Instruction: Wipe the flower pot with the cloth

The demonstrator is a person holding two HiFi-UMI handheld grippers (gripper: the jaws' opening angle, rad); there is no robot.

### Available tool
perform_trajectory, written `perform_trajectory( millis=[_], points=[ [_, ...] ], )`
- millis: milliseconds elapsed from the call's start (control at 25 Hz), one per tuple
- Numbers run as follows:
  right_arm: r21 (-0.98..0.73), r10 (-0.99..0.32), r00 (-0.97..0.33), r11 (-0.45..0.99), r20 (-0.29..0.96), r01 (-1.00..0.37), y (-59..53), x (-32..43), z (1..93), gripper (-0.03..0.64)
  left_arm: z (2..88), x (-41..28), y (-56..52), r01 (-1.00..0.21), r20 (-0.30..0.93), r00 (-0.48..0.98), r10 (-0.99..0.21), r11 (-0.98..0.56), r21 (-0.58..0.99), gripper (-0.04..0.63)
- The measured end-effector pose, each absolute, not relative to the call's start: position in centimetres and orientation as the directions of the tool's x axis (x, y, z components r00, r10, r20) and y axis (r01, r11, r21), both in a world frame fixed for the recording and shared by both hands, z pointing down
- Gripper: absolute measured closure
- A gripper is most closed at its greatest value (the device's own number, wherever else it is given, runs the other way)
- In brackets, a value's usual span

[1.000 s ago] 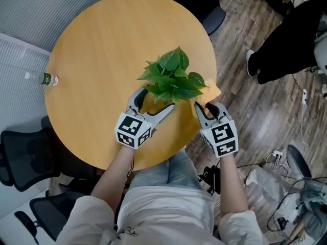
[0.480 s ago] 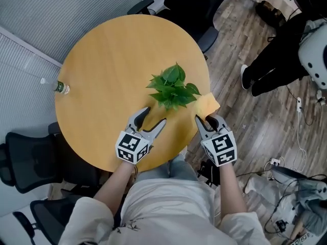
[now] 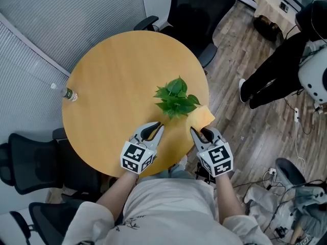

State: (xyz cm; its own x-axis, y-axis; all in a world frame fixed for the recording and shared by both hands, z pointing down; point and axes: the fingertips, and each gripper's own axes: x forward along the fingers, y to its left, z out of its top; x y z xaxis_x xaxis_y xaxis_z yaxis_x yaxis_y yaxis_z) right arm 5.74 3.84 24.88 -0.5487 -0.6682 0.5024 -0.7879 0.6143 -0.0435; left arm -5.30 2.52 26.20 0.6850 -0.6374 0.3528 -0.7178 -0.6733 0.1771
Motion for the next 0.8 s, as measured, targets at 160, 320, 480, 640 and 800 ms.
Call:
perform_trajectory(
  millis=[160,320,480,640,800],
  points=[
    [-0.063,-0.674,-0.557,0.609,0.486,-0.791,3.9,4.9,23.4,0.566,24.6,-5.6,3.0,-0.73,0.332,0.675,-0.659,-0.663,0.167,0.572],
    [-0.067,-0.68,-0.569,0.613,0.462,-0.787,4.2,4.1,21.6,0.566,22.8,-6.1,2.9,-0.749,0.326,0.655,-0.682,-0.642,0.162,0.584],
    [-0.09,-0.68,-0.585,0.616,0.442,-0.783,4.5,3.3,21.1,0.566,21.4,-6.5,2.7,-0.753,0.307,0.652,-0.694,-0.639,0.155,0.584],
    [-0.086,-0.678,-0.592,0.624,0.436,-0.777,4.7,2.9,20.5,0.567,20.6,-6.4,2.9,-0.752,0.296,0.655,-0.695,-0.638,0.166,0.584],
    [-0.083,-0.677,-0.599,0.631,0.427,-0.771,4.8,2.8,19.7,0.566,20.3,-6.3,3.1,-0.756,0.291,0.653,-0.699,-0.625,0.194,0.584]
  ],
)
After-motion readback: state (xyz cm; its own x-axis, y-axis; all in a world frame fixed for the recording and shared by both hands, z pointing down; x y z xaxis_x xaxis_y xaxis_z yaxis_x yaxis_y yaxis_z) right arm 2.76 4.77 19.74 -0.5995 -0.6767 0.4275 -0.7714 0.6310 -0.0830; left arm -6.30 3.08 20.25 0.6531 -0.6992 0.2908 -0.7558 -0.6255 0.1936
